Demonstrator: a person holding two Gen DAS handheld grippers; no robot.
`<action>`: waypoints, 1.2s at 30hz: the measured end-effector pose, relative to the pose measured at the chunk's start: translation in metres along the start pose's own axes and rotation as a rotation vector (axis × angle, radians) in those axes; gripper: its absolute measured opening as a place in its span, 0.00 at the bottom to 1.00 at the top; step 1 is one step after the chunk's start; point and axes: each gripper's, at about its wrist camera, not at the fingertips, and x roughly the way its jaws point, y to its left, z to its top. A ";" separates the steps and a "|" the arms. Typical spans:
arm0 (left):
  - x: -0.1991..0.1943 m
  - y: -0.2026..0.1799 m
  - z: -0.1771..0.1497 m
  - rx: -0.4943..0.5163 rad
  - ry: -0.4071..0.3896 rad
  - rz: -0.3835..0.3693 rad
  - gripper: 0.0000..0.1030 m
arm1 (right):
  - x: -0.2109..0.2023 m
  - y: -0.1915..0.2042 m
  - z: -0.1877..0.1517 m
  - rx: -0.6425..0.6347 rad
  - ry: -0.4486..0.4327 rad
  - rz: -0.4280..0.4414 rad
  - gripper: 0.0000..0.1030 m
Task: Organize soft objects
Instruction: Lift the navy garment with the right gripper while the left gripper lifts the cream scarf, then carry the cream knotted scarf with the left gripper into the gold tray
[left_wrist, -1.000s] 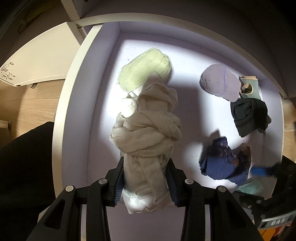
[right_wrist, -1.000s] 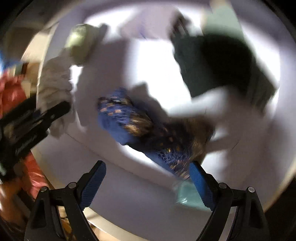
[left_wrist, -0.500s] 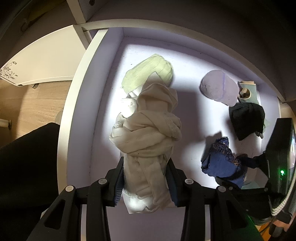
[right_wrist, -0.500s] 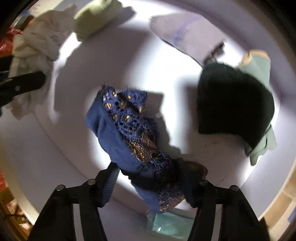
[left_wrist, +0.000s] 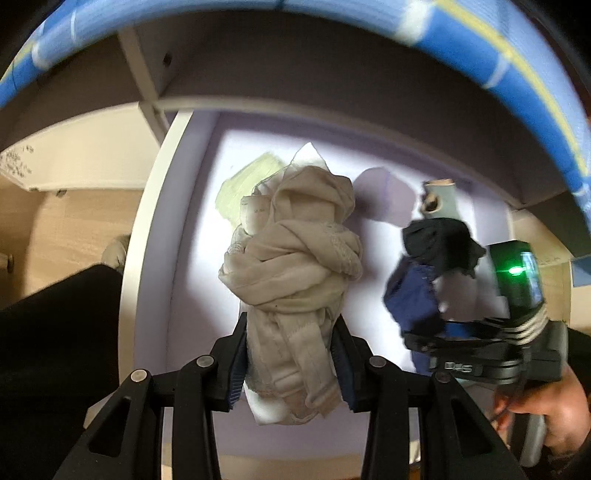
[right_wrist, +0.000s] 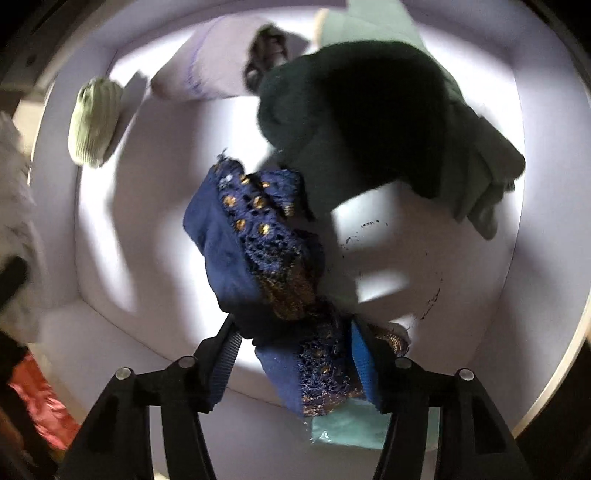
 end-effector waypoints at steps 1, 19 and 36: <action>-0.005 -0.003 0.000 0.014 -0.009 -0.003 0.39 | 0.001 -0.002 -0.008 -0.006 -0.001 -0.008 0.57; -0.136 -0.049 0.018 0.179 -0.206 -0.121 0.39 | -0.006 -0.005 -0.022 -0.021 -0.017 -0.032 0.50; -0.220 -0.104 0.131 0.232 -0.337 -0.142 0.39 | -0.004 -0.023 -0.019 -0.047 -0.017 -0.042 0.51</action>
